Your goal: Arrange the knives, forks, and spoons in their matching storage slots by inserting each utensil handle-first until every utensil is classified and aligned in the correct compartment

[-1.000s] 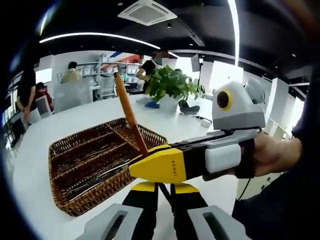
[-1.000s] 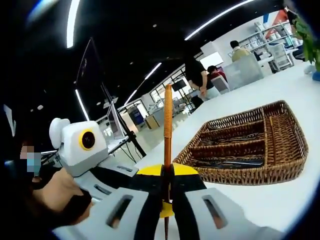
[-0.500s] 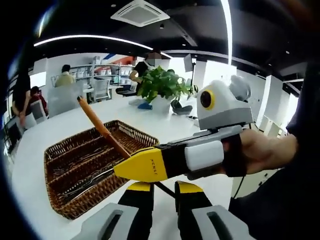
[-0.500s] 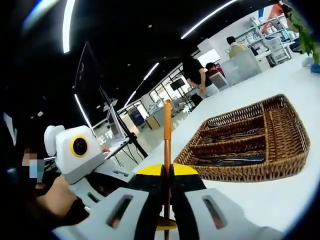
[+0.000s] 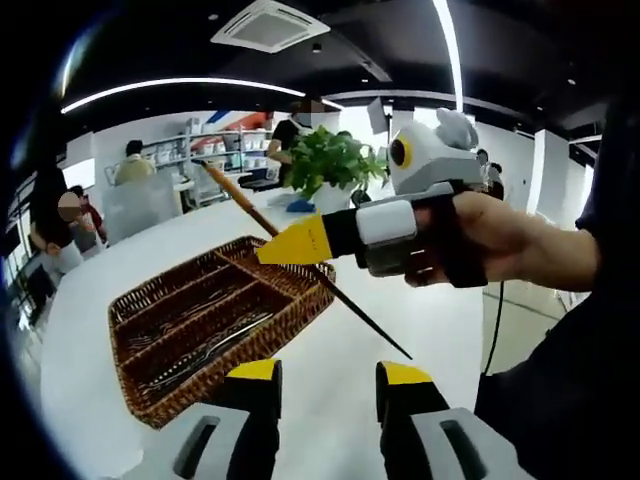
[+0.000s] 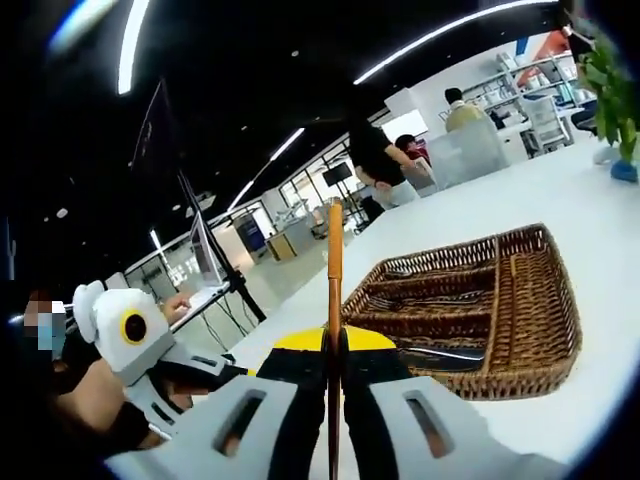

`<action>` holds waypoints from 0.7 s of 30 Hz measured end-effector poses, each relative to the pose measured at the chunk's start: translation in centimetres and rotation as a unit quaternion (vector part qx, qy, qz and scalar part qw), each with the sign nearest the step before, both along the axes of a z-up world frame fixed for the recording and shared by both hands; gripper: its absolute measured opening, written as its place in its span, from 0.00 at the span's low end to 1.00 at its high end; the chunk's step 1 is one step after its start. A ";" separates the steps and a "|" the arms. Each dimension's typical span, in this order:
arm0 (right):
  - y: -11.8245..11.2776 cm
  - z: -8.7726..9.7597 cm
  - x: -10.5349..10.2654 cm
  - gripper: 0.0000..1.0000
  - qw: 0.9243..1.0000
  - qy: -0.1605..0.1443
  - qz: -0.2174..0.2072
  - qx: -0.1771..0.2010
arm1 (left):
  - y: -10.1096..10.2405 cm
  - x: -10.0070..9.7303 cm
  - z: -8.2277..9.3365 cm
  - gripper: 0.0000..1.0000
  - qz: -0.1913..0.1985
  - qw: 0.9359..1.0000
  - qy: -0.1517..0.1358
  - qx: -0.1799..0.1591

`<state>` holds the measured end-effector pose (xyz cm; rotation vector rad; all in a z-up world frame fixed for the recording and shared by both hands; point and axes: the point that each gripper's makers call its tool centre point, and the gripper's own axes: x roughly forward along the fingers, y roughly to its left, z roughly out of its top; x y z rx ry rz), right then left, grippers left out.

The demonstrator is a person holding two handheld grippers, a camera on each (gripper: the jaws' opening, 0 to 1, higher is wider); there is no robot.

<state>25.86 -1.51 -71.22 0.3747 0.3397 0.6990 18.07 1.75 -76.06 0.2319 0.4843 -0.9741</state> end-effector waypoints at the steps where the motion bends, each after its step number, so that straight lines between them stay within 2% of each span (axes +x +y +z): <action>1: -0.1 0.1 0.2 0.03 1.000 0.000 -0.001 -0.001 | 0.3 0.1 0.0 0.41 0.004 1.000 -0.001 0.000; 5: -2.2 0.2 2.3 0.03 0.999 0.003 -0.029 -0.020 | 1.4 0.4 0.2 0.41 0.015 1.000 -0.002 -0.009; 9: -4.7 0.6 4.9 0.03 0.998 0.007 -0.060 -0.031 | 3.0 0.8 0.3 0.49 0.038 0.999 -0.004 -0.016; 16: -7.5 1.2 8.3 0.03 0.995 0.004 -0.091 -0.051 | 4.9 1.1 0.4 0.55 0.058 0.998 0.007 -0.030; 21: -9.3 1.0 10.8 0.03 0.992 0.012 -0.114 -0.057 | 5.9 1.5 0.3 0.59 0.068 0.997 0.004 -0.021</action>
